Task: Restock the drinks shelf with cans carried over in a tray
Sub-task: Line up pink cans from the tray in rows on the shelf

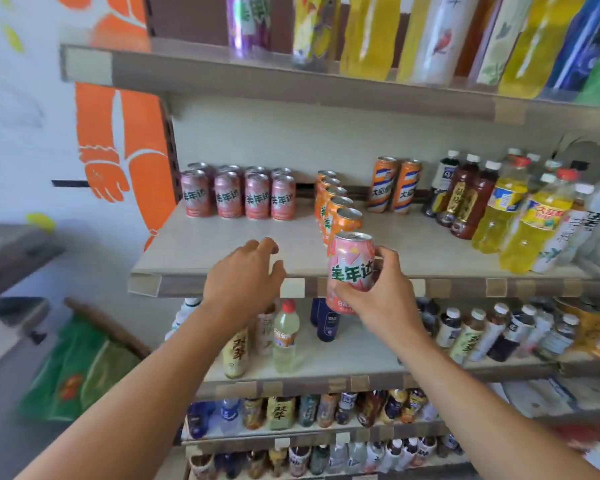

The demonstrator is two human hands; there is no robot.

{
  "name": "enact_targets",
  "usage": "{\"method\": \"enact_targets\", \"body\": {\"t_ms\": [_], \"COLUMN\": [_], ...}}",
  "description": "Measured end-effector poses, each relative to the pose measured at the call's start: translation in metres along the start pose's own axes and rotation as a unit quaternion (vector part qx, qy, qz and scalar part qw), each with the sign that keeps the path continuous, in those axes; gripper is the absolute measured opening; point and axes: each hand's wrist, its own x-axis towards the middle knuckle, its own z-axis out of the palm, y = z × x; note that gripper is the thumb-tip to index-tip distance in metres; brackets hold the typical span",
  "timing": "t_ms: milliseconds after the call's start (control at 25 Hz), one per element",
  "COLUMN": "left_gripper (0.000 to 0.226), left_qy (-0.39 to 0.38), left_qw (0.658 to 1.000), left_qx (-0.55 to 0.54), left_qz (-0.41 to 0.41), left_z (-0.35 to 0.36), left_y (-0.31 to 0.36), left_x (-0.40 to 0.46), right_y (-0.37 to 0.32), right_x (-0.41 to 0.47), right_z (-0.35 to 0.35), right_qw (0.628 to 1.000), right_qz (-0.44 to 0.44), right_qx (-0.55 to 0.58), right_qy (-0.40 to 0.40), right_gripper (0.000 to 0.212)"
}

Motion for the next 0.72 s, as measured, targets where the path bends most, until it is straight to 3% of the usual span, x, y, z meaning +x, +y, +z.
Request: {"method": "enact_targets", "body": {"t_ms": [160, 400, 720], "left_gripper": [0.033, 0.032, 0.03], "left_qy": [0.013, 0.013, 0.03], "left_qw": [0.999, 0.997, 0.994], "left_qx": [0.003, 0.02, 0.014], "left_qz": [-0.04, -0.068, -0.106], "left_z": [-0.015, -0.028, -0.018], "left_y": [-0.083, -0.176, -0.226], "left_x": [0.033, 0.058, 0.086], "right_y": [-0.036, -0.078, -0.098], "right_x": [0.039, 0.079, 0.139], "right_z": [0.077, 0.192, 0.29], "right_qw": [1.0, 0.999, 0.998], "right_qz": [-0.022, -0.043, -0.051], "right_qx": [0.006, 0.032, 0.019], "right_qy": [-0.002, -0.006, -0.043], "right_gripper": [0.064, 0.072, 0.078]}}
